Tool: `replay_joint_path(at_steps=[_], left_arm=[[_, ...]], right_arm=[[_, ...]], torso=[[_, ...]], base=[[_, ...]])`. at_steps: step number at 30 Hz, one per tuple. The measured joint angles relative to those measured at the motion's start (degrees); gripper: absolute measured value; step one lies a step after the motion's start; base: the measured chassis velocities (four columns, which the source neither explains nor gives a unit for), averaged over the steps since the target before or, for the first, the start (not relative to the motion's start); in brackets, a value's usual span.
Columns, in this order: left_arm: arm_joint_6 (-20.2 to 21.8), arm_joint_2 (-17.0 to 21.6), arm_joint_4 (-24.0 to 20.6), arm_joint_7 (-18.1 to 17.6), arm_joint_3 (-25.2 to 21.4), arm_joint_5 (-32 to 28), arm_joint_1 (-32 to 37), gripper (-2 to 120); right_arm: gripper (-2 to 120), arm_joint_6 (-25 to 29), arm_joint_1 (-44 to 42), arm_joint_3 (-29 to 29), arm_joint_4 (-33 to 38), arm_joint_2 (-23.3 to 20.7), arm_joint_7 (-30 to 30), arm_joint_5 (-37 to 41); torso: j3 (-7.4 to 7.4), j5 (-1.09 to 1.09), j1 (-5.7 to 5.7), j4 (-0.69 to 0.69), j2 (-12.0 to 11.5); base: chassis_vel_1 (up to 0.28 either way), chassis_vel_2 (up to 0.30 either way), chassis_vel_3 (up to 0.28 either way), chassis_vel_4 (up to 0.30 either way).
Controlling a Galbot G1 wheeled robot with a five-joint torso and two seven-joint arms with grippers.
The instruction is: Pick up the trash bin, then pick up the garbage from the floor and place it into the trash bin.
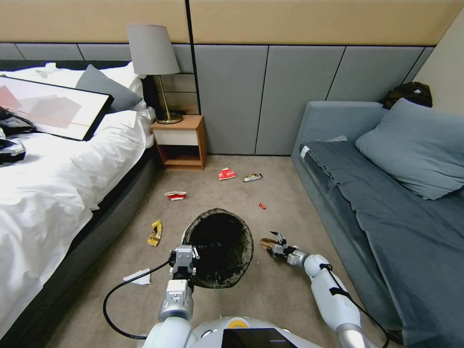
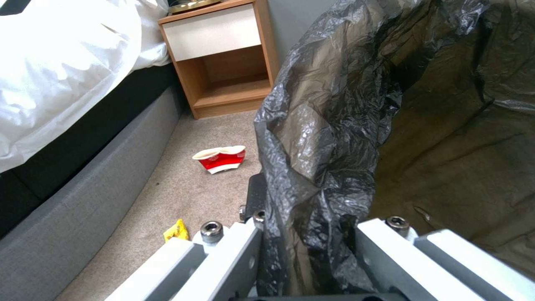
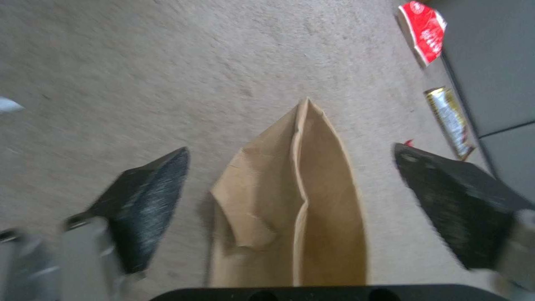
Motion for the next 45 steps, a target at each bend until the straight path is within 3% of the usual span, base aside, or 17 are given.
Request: replay_joint_path(at_steps=[14, 25, 45], left_arm=[[-0.1, 0.1, -0.1, -0.1, -0.2, 0.0, 0.2, 1], [-0.1, 0.4, -0.4, -0.1, -0.5, -0.2, 0.6, 1], [-0.1, 0.3, -0.6, 0.0, -0.3, -0.2, 0.6, 1]], right_arm=[[41, -0.4, -1.3, 1.0, -4.6, 1.2, -0.8, 6.4], [0, 0.0, -1.1, 2.5, -7.7, -0.8, -1.3, 11.3], [0, 0.4, -1.1, 2.4, -6.2, -0.7, -1.5, 13.0]], torso=[[0.0, 0.01, 0.0, 0.0, 0.0], [0.0, 0.01, 0.0, 0.0, 0.0], [0.0, 0.01, 0.0, -0.01, 0.0]], base=[[0.0, 0.0, 0.0, 0.0], [0.0, 0.0, 0.0, 0.0], [0.0, 0.0, 0.0, 0.0]])
